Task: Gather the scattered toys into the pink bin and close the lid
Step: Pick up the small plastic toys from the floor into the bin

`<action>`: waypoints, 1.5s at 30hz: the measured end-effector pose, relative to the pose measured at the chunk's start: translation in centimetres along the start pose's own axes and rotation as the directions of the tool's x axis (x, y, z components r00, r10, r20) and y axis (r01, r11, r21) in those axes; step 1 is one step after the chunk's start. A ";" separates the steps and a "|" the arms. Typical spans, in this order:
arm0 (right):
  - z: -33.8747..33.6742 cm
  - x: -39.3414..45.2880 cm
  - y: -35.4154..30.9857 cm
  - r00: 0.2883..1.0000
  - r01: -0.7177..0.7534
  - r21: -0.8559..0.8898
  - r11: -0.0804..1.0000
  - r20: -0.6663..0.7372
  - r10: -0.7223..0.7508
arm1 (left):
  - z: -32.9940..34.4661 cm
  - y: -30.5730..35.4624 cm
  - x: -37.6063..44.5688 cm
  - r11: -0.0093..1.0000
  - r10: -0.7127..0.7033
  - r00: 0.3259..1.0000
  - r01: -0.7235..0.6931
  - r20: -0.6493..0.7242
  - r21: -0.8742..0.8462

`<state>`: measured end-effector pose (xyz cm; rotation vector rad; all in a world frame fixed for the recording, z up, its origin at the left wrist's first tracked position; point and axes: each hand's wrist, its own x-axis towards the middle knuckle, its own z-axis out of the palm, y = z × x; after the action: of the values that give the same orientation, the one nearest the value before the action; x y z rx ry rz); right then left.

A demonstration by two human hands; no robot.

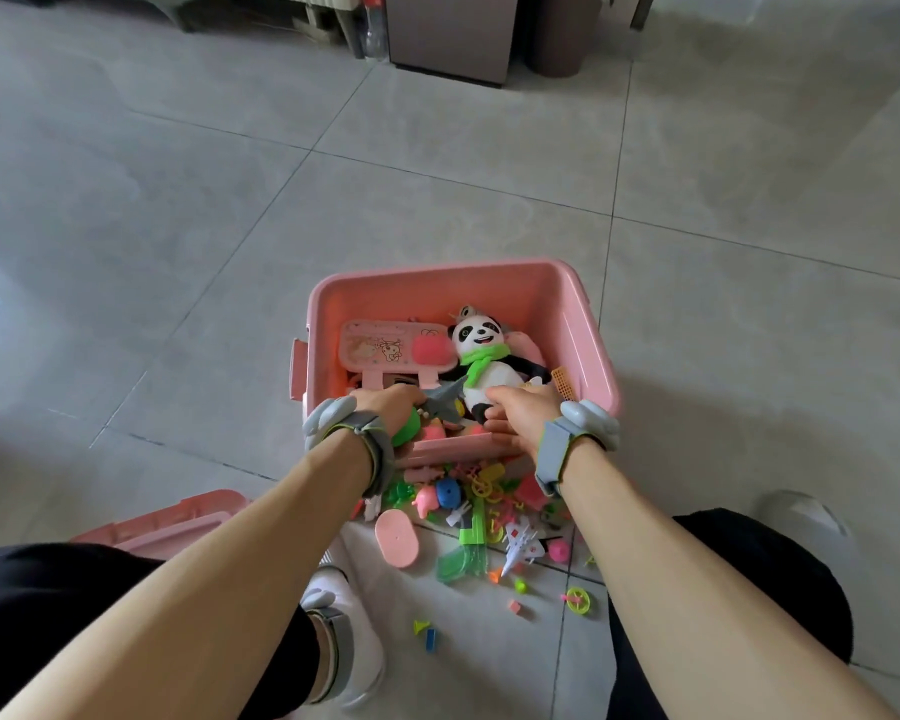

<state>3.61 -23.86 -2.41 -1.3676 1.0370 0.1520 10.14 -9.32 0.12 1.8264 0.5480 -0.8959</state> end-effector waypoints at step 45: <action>-0.5 4.8 2.6 0.987 0.132 -0.365 0.922 -0.041 -0.158 | 3.8 2.0 8.0 0.854 0.046 0.982 -0.135 0.185 0.502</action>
<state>4.42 -25.85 -7.46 -1.7905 0.9921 0.1929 15.24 -13.83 -5.85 2.2027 0.1106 -1.1988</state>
